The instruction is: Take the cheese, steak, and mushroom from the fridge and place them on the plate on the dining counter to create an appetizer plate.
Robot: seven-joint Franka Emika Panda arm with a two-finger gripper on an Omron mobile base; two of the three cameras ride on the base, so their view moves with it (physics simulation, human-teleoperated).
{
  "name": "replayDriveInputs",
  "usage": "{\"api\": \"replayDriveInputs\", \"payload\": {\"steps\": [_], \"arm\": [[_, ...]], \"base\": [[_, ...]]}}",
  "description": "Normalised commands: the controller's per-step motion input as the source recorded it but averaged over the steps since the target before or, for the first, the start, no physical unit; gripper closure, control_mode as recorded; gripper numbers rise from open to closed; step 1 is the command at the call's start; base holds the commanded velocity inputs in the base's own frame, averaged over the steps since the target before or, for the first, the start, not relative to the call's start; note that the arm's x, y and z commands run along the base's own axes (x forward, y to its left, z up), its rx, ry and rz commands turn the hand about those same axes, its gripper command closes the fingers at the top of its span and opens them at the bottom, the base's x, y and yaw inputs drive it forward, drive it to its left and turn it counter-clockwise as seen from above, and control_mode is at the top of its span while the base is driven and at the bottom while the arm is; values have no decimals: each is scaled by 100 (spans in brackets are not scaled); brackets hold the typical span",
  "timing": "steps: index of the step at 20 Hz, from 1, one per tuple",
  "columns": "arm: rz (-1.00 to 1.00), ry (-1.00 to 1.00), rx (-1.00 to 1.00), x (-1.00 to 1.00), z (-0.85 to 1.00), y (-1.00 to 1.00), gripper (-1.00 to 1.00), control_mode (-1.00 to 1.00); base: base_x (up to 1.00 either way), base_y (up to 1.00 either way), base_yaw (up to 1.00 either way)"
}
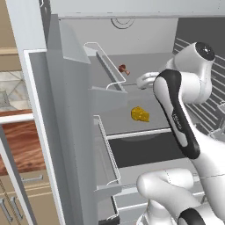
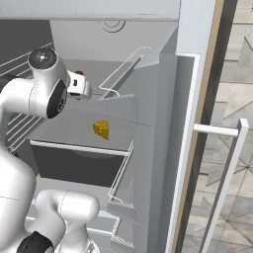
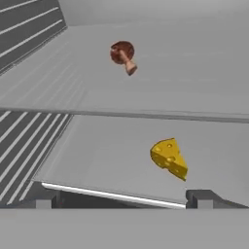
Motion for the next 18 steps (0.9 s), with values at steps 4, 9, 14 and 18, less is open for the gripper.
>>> {"api": "replayDriveInputs", "payload": {"steps": [4, 9, 14, 18], "arm": [[0, -2, 1, 64, 10, 23, -100, -100], [0, -2, -6, 42, 9, 29, -100, -100], [0, 0, -7, 39, 3, 10, -100, -100], [0, 0, -5, 32, 0, 0, -100, -100]], "base": [[0, 0, 0], [0, 0, 0], [0, 0, 0], [0, 0, 0]]}}
